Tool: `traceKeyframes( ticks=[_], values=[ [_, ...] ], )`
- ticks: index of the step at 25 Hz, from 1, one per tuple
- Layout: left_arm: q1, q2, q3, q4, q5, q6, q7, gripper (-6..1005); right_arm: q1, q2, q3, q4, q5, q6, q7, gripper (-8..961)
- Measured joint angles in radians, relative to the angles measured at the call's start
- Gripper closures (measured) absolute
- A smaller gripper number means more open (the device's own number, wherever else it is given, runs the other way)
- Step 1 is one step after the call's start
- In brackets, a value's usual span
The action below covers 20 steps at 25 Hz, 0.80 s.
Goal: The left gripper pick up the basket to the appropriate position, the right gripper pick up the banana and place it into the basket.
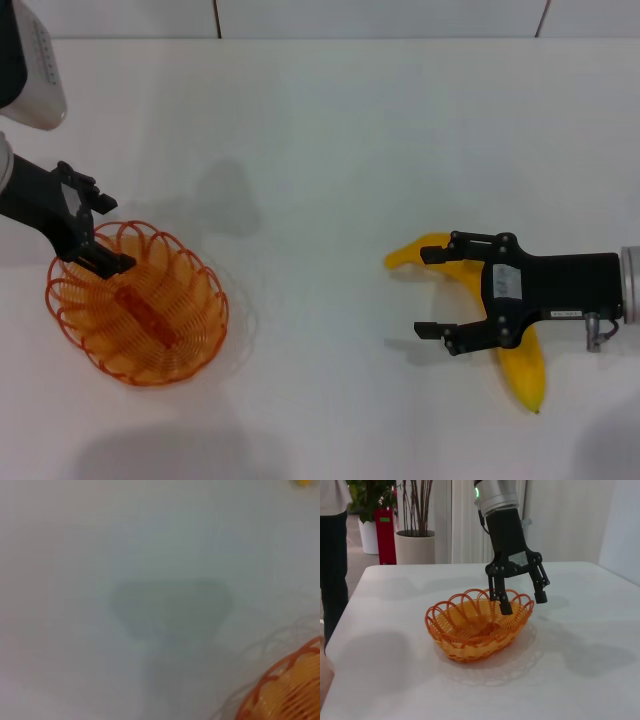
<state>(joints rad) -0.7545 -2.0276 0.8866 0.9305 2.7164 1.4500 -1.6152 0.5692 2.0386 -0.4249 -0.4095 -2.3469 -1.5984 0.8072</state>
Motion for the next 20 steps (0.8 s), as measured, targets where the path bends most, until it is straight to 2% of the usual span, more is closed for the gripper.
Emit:
traceKeyframes(
  ticks=[20],
  values=[
    [-0.013,-0.001,0.001,-0.022,-0.011,0.004,-0.046,183,0.0,0.0,0.0,0.002,0.0,0.0,0.0,61]
  ],
)
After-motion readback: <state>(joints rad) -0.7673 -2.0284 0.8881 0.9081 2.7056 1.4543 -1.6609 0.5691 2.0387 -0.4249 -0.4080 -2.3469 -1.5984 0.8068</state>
